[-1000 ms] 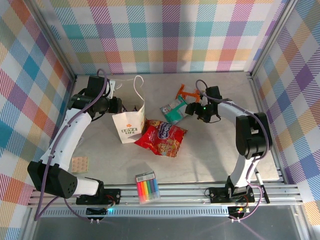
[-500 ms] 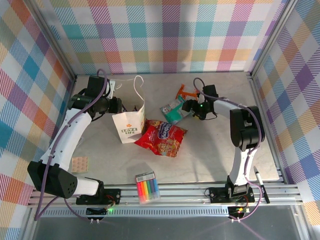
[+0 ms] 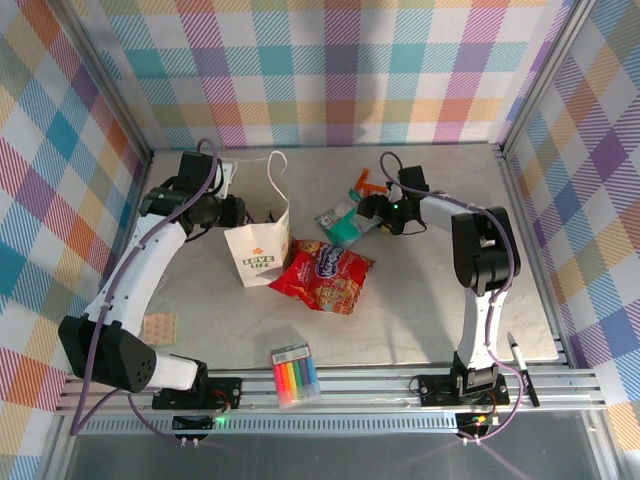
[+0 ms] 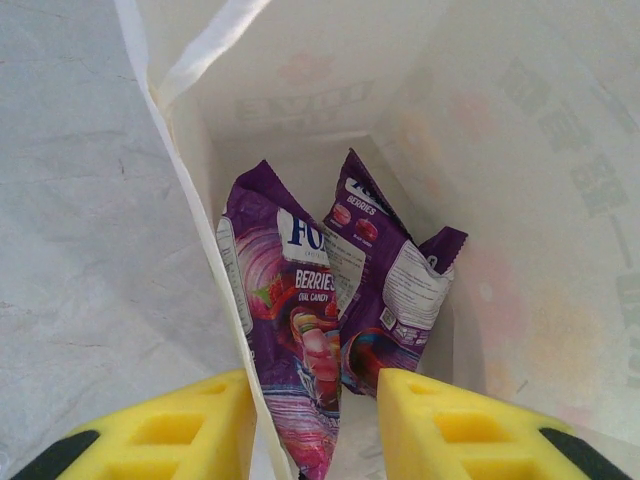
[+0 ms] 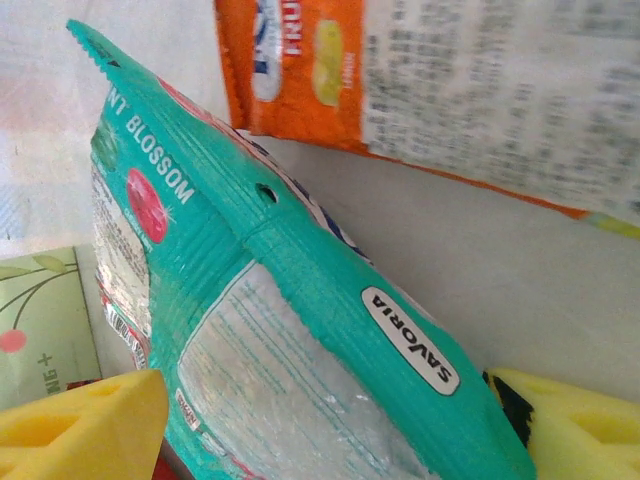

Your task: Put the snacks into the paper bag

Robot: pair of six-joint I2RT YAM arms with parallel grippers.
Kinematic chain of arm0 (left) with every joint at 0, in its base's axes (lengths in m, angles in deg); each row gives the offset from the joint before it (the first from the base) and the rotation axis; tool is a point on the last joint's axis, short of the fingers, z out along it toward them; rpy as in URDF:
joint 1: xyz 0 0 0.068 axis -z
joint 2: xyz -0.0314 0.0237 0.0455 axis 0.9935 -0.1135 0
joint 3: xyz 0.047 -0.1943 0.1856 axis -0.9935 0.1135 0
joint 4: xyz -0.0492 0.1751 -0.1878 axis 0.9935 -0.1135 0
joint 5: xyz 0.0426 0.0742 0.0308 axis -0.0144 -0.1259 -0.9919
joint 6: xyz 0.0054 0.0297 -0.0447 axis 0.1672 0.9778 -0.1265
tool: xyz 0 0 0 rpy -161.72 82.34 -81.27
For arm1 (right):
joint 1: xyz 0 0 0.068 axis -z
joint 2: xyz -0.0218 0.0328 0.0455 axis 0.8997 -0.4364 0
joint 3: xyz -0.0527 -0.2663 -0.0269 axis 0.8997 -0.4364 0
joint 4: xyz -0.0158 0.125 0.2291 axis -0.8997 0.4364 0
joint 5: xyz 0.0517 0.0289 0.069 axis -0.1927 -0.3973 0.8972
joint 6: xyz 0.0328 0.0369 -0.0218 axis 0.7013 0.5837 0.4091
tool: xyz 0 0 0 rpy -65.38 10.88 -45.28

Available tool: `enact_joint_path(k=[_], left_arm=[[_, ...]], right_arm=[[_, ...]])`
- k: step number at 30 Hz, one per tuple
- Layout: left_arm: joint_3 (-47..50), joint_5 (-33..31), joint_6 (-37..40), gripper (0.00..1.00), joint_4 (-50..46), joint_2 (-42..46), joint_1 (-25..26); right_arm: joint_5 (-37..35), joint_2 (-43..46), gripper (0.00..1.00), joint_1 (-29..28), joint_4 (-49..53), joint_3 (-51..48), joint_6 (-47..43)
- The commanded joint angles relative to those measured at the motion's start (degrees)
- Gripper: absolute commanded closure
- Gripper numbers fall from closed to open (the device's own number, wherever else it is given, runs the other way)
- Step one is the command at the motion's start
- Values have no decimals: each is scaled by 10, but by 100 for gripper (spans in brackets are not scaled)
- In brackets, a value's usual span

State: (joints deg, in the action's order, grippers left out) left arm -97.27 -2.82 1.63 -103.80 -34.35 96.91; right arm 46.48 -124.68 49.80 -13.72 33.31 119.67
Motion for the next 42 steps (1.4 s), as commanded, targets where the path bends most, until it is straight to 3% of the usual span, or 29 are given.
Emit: enact_joint_path(k=[1, 8, 11, 21, 28, 42], left_arm=[[9, 0, -4, 63, 12, -1, 8], [17, -1, -4, 63, 15, 3, 8], [17, 0, -4, 63, 15, 3, 8], [18, 2, -6, 63, 16, 4, 8], [18, 6, -6, 63, 17, 7, 8], [26, 13, -7, 63, 22, 14, 8]], right_arm=[[11, -15, 20, -8, 0, 21, 4], [-13, -32, 30, -17, 8, 27, 9], [-16, -41, 43, -18, 8, 29, 17], [-39, -33, 67, -19, 34, 26, 6], [-89, 13, 73, -19, 66, -8, -33], [-202, 111, 75, -15, 114, -94, -66]])
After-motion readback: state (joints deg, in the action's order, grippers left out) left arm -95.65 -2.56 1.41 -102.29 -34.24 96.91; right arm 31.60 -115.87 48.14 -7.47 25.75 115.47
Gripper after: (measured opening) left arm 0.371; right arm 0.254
